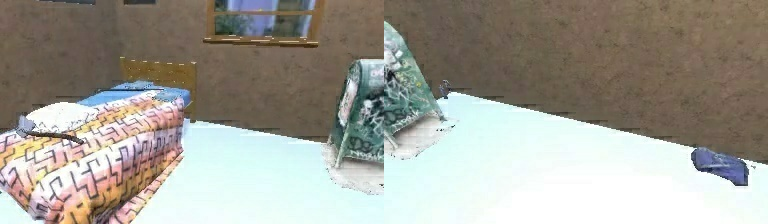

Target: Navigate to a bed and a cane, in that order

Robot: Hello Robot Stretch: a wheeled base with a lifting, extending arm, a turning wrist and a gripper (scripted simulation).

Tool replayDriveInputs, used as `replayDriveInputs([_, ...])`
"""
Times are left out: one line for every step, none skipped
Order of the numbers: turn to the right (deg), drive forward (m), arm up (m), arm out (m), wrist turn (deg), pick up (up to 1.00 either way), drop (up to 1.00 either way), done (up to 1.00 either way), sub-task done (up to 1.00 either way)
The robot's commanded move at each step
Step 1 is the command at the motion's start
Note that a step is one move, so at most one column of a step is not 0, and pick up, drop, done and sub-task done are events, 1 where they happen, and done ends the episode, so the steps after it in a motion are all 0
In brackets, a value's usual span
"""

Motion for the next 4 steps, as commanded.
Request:
replayDriveInputs([12.0,0.0,0.0,0.0,0.0,0.0,0.0,0.0,0.0])
replayDriveInputs([0.0,1.0,0.0,0.0,0.0,0.0,0.0,0.0,0.0])
replayDriveInputs([0.0,0.9,0.0,0.0,0.0,0.0,0.0,0.0,0.0])
replayDriveInputs([-45.0,0.0,0.0,0.0,0.0,0.0,0.0,0.0,0.0])
